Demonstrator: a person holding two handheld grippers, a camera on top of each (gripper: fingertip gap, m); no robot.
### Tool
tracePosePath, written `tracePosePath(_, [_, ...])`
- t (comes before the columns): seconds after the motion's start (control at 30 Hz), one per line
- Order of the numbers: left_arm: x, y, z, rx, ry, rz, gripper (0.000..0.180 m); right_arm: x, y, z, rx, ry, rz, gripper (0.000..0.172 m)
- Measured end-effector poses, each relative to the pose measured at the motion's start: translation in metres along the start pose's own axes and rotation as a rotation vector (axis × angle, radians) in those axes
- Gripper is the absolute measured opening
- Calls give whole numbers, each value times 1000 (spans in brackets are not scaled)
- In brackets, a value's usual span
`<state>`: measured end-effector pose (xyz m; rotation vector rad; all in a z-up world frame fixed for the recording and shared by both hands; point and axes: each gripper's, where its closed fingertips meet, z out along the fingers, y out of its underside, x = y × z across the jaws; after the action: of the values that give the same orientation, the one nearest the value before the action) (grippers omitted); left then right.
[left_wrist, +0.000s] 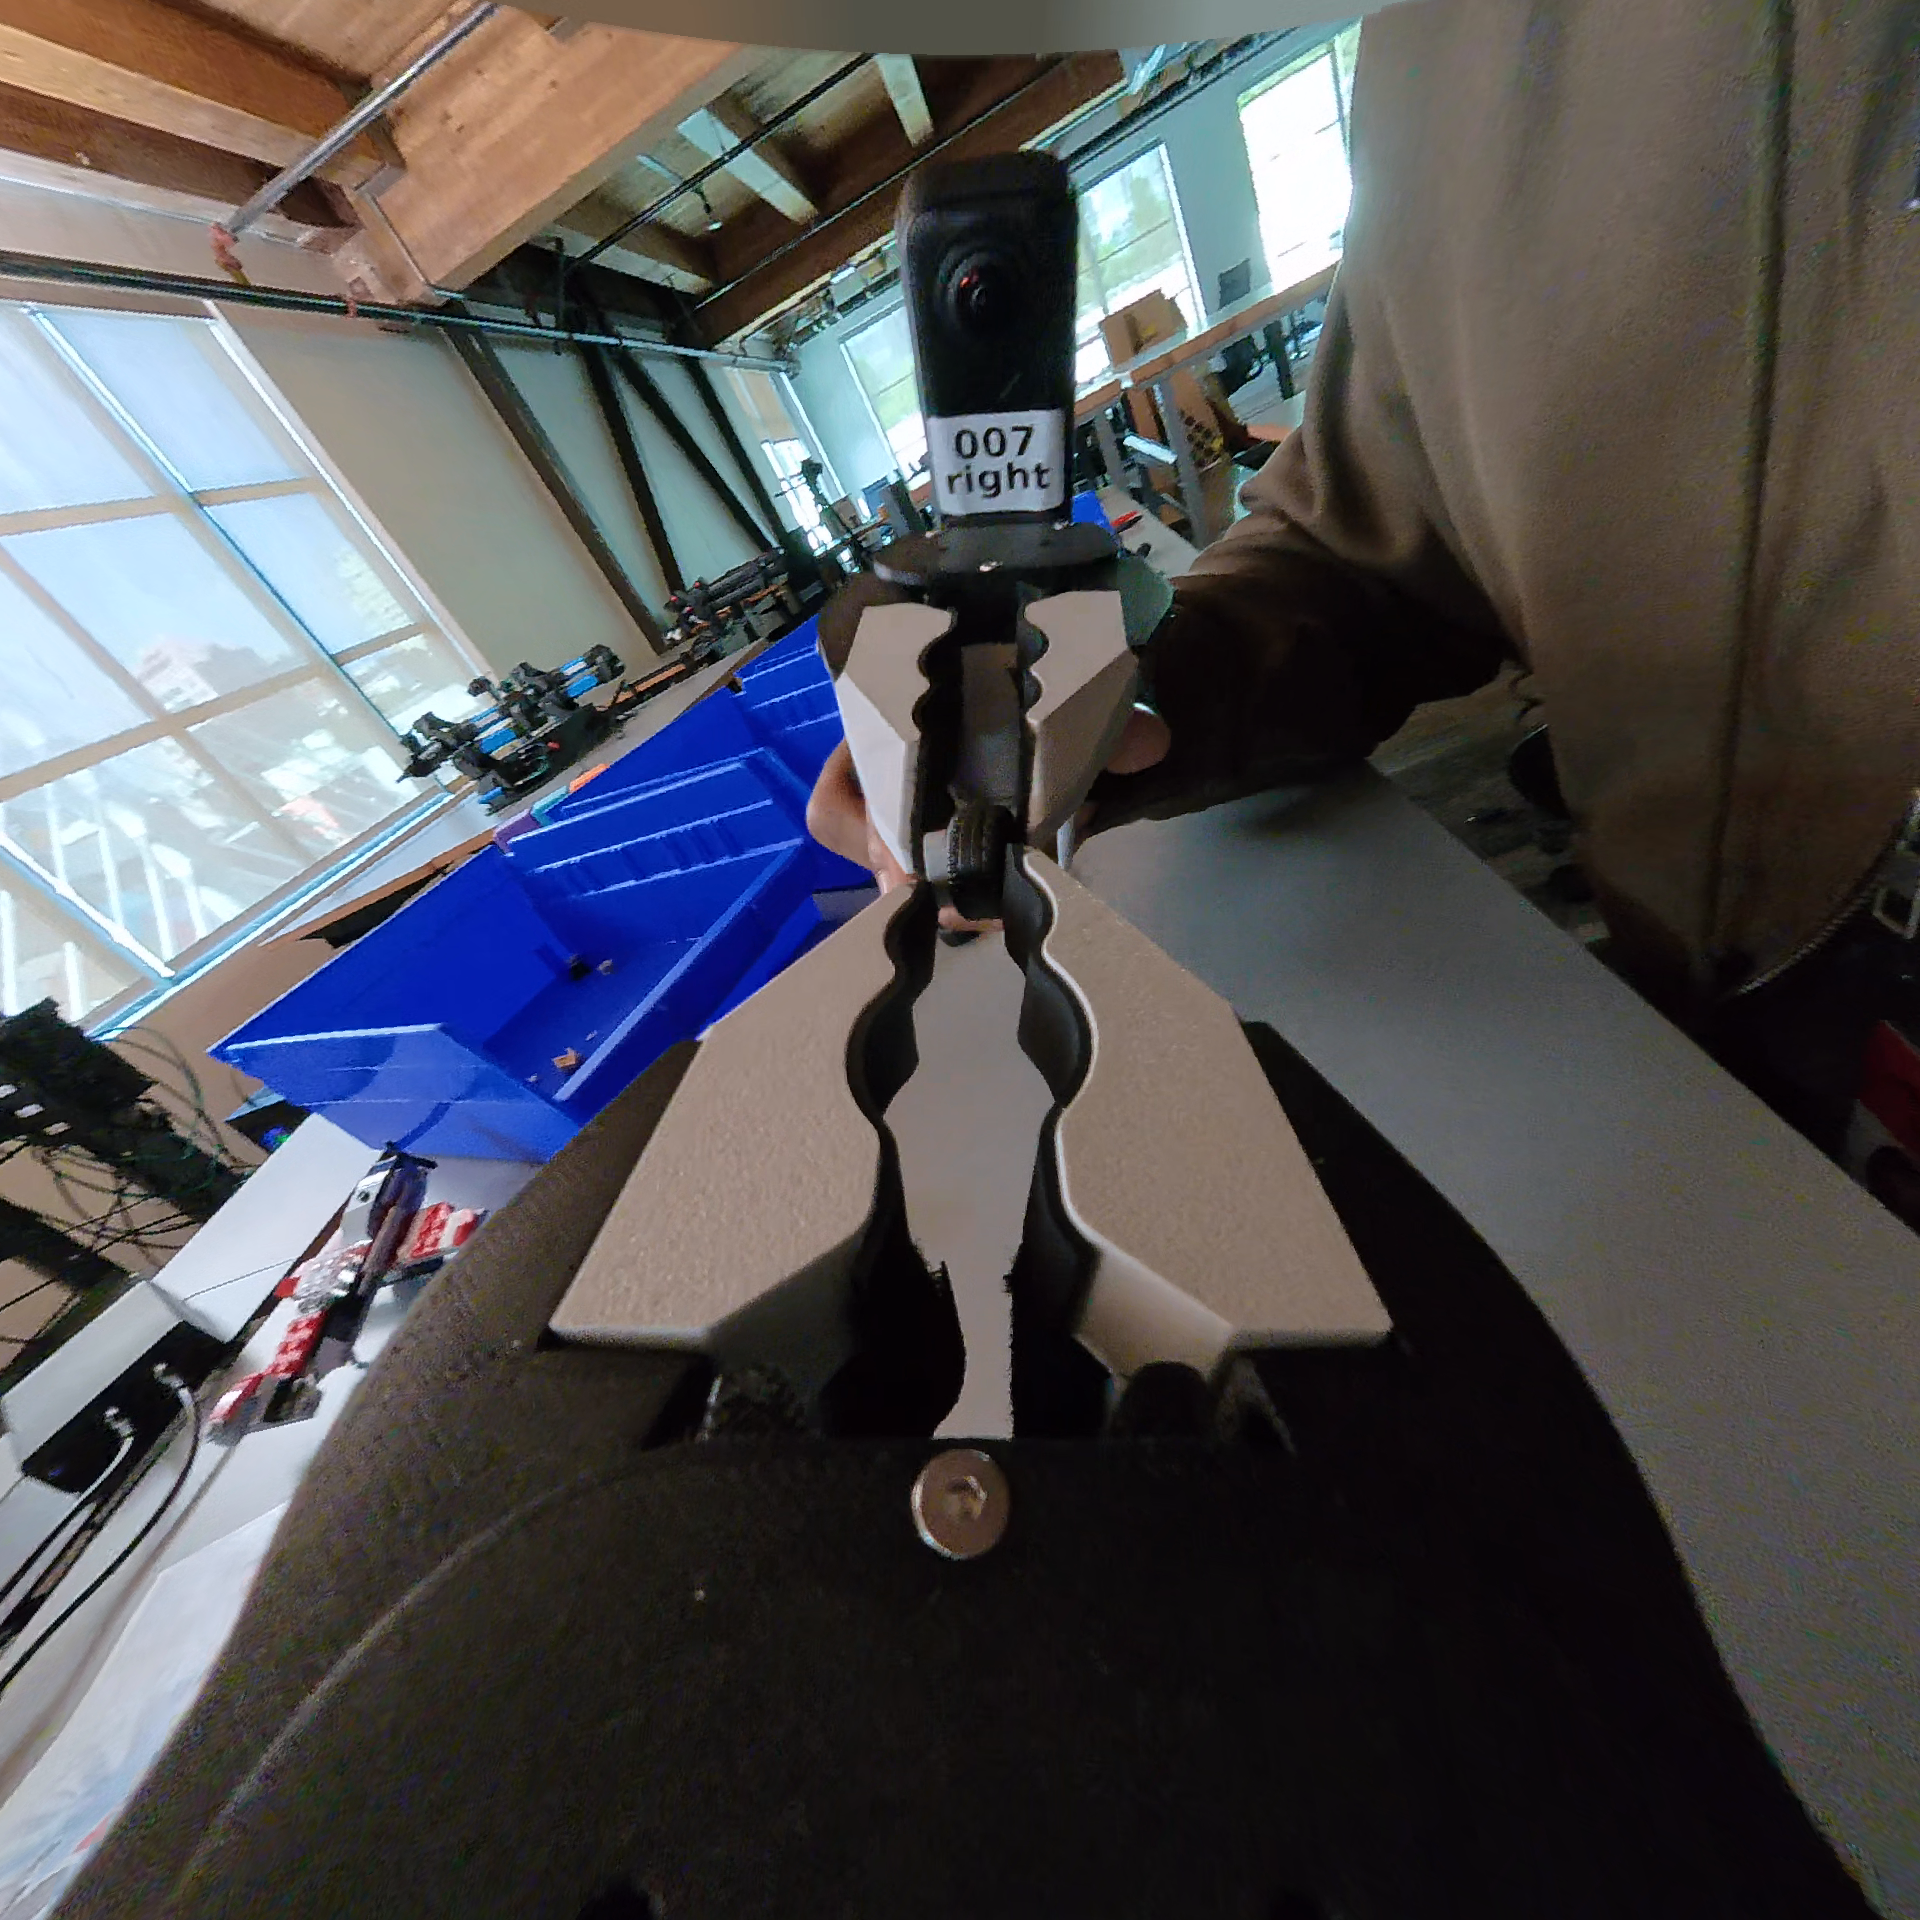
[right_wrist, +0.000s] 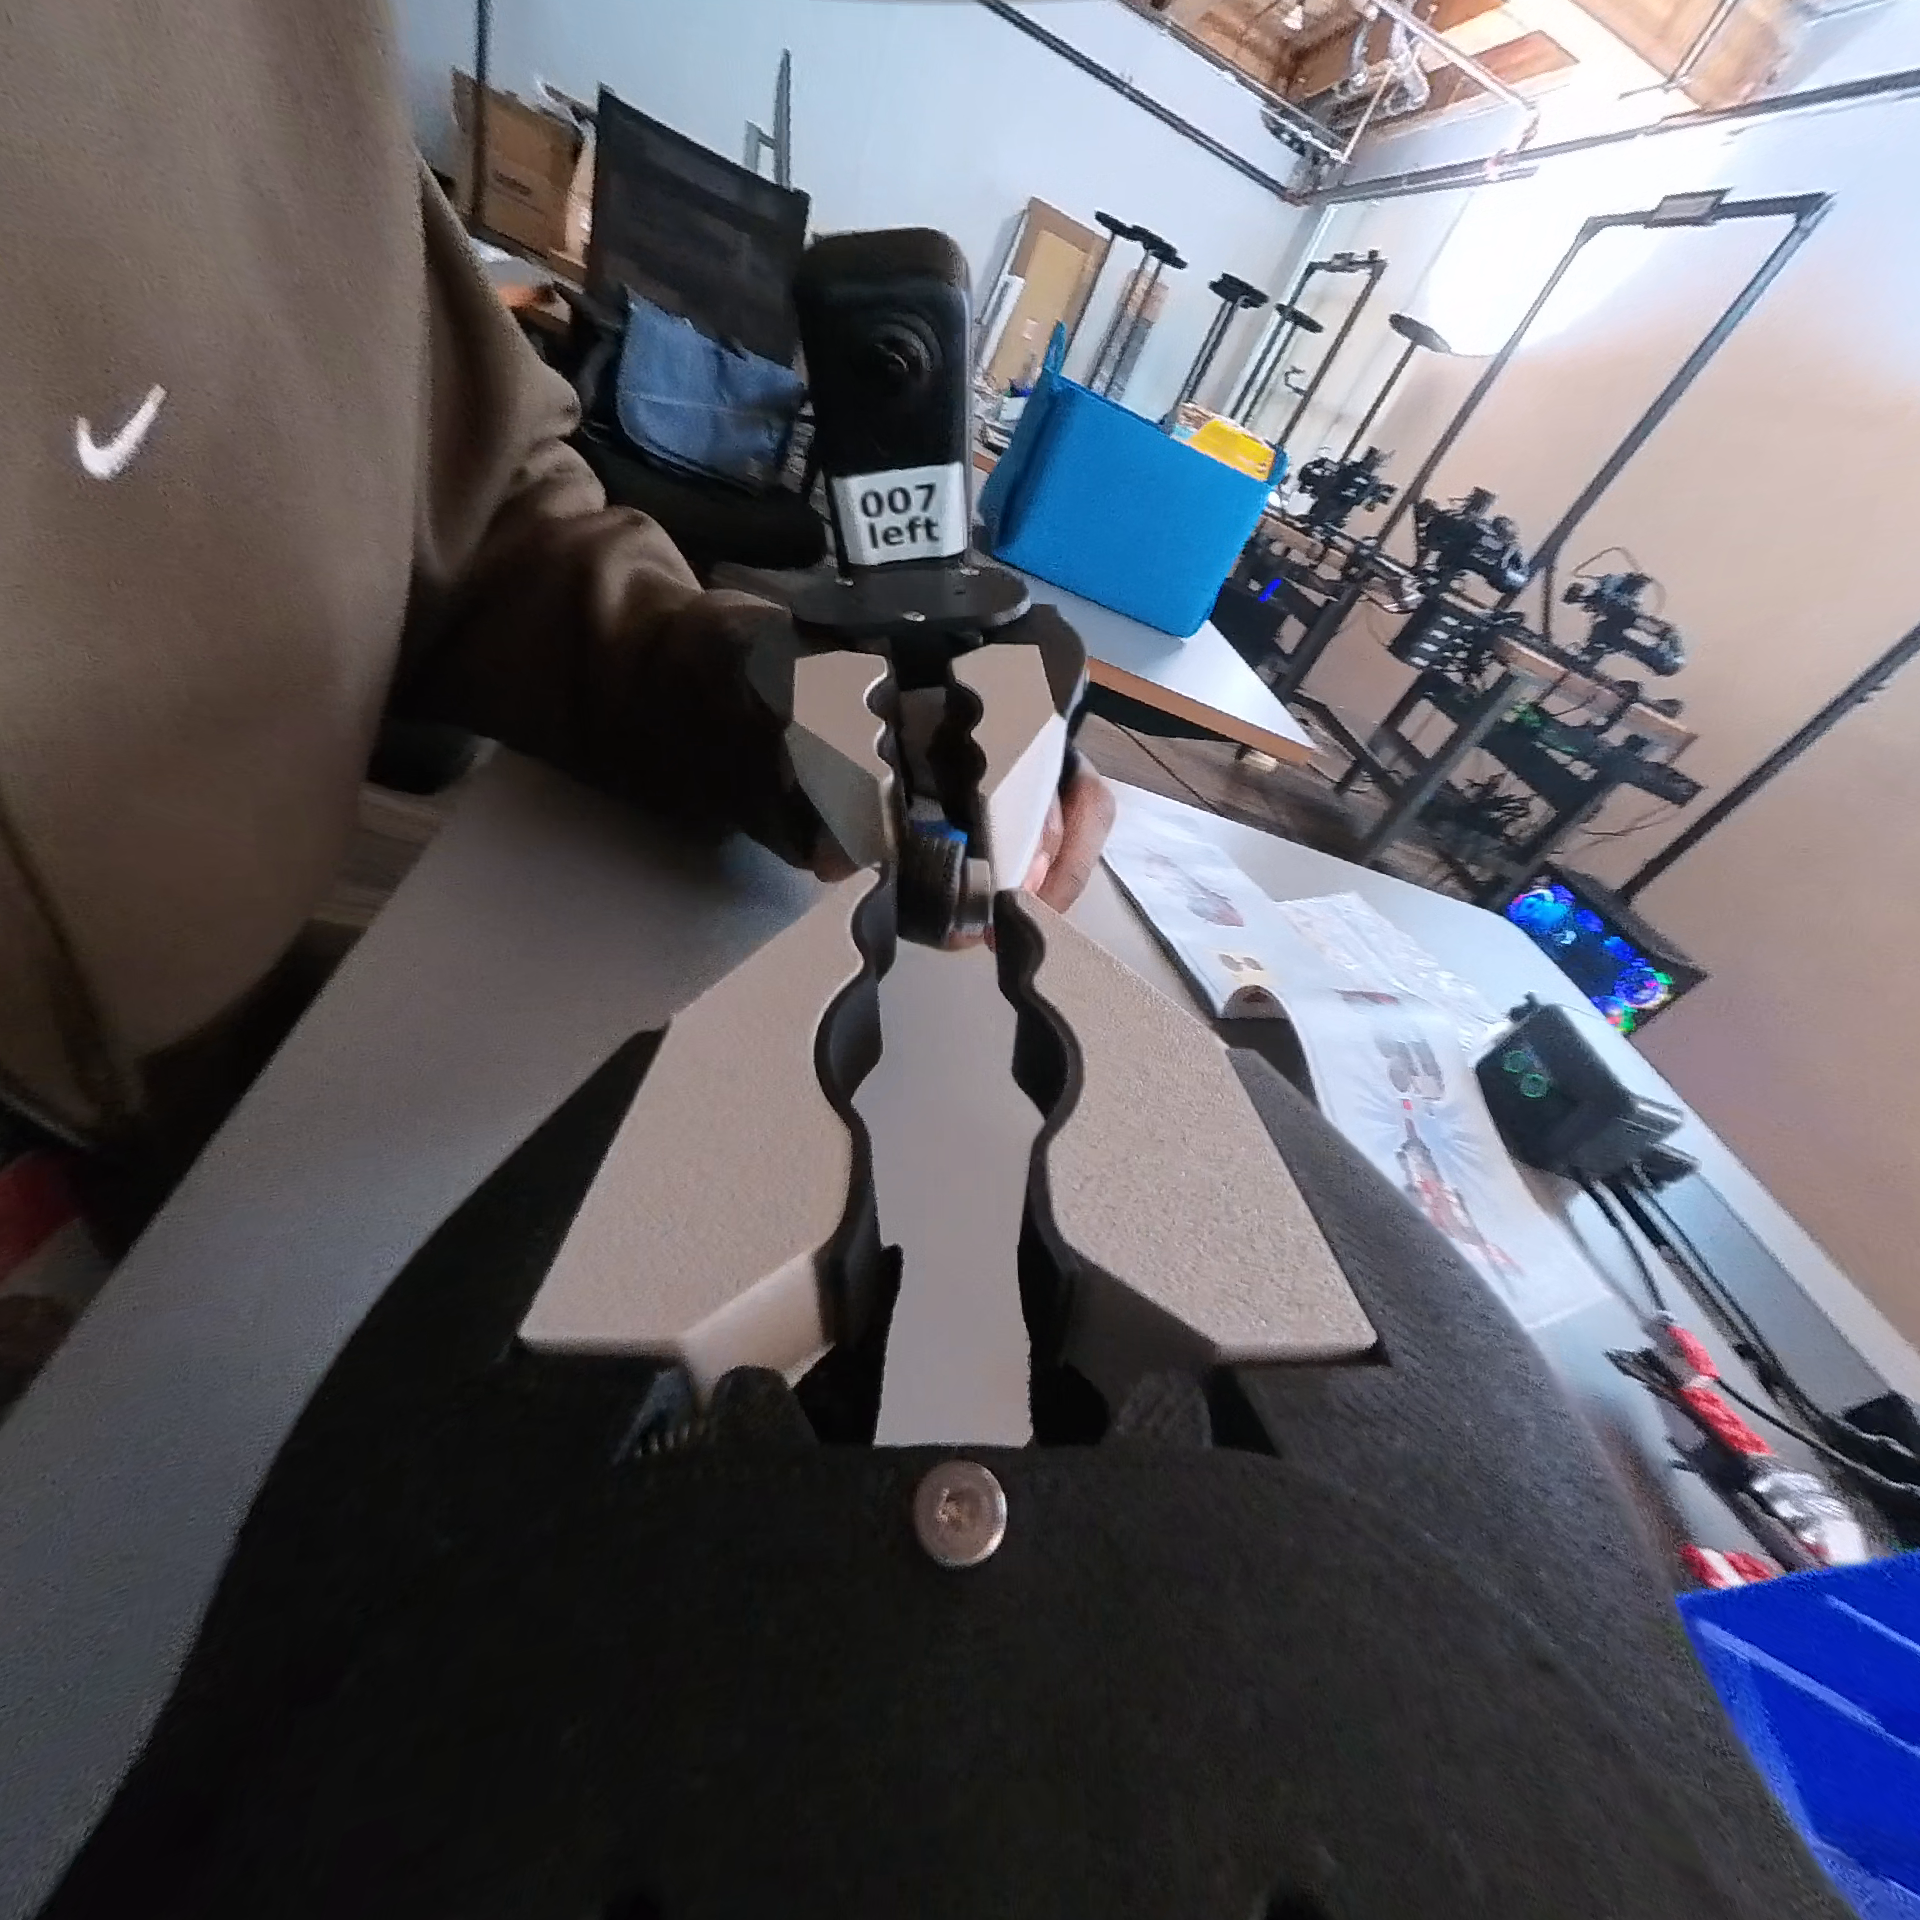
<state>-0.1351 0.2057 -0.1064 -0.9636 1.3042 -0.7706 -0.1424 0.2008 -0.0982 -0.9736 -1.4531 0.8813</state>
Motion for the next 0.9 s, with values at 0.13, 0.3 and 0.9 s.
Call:
tracePosePath(0.13, [-3,4,1,-39,-35,48,13,2,3,0,-37,38,-68,17])
tracePosePath(0.3, [-3,7,1,-69,-49,86,13,3,6,0,-71,44,-89,16])
tracePosePath(0.9, [14,-2,2,12,65,9,13,-11,0,-3,49,-212,329,14])
